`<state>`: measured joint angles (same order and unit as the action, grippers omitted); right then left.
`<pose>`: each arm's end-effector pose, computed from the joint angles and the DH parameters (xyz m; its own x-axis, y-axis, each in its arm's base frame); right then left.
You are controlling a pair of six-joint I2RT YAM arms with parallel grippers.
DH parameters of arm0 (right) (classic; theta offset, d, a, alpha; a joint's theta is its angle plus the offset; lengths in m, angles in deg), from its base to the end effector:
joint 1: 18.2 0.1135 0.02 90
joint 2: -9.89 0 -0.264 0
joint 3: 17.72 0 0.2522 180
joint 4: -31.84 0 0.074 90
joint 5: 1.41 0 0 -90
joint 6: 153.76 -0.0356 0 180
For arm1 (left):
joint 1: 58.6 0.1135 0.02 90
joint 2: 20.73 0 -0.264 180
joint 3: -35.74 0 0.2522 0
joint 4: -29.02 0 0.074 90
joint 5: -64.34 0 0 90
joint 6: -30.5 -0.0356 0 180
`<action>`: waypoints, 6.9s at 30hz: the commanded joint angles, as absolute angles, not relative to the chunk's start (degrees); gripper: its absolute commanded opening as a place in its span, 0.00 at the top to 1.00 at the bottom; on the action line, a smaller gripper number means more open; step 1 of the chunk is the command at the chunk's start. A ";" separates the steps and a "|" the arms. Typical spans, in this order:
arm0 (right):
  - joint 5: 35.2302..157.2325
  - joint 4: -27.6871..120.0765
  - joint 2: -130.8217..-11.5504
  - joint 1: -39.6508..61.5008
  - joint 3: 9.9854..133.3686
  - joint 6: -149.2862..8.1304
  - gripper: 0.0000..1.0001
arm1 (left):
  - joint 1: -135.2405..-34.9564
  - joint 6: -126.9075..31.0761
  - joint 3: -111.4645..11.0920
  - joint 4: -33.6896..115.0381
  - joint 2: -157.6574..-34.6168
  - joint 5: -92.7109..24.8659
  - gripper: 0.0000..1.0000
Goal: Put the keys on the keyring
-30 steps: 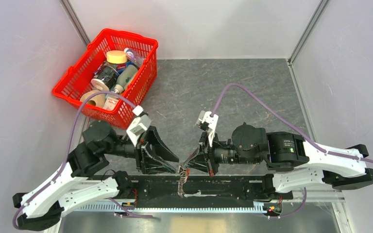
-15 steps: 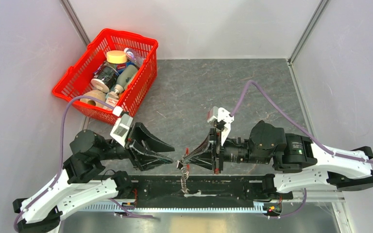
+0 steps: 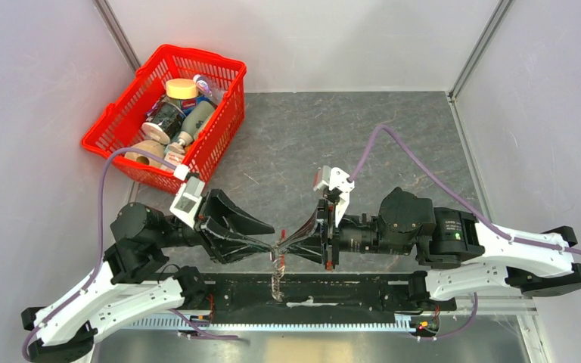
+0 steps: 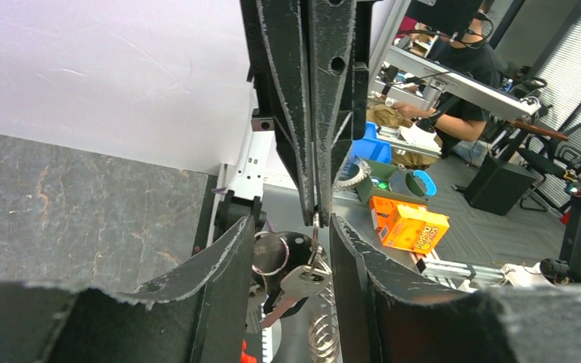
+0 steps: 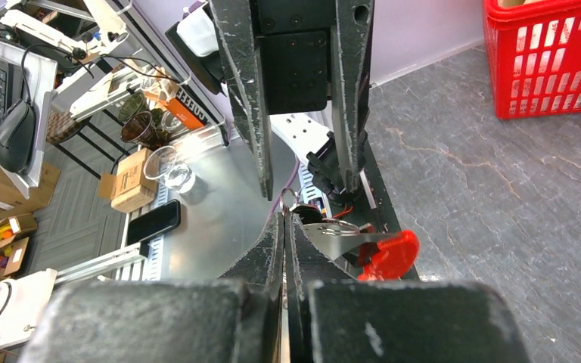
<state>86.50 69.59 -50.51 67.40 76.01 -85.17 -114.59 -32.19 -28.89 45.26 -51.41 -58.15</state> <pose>0.0174 0.2089 0.4732 -0.3682 -0.0303 -0.9292 -0.9229 0.1332 0.3613 0.0408 -0.0946 0.4207 -0.3009 -0.2459 -0.9214 0.9536 -0.0734 -0.2919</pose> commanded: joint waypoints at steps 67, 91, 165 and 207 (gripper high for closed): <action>85.54 48.37 -47.90 67.11 73.36 -87.25 1.00 | -114.50 -31.63 -28.09 37.48 -51.08 -64.25 0.98; 75.80 48.11 -43.91 67.07 66.41 -85.16 1.00 | -114.56 -31.38 -26.90 38.82 -47.16 -61.98 0.75; 71.44 50.45 -62.41 34.75 38.69 -108.31 1.00 | -114.51 -30.63 -21.09 48.88 -39.10 -48.69 0.34; 65.80 70.74 -33.58 30.12 42.71 -99.44 0.03 | -114.52 -32.91 -25.21 60.73 -42.04 -33.40 0.13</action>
<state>69.21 67.16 -37.37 30.31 39.18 -100.19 -114.61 -32.01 -22.94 58.81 -41.37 -39.18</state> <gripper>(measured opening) 0.968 0.863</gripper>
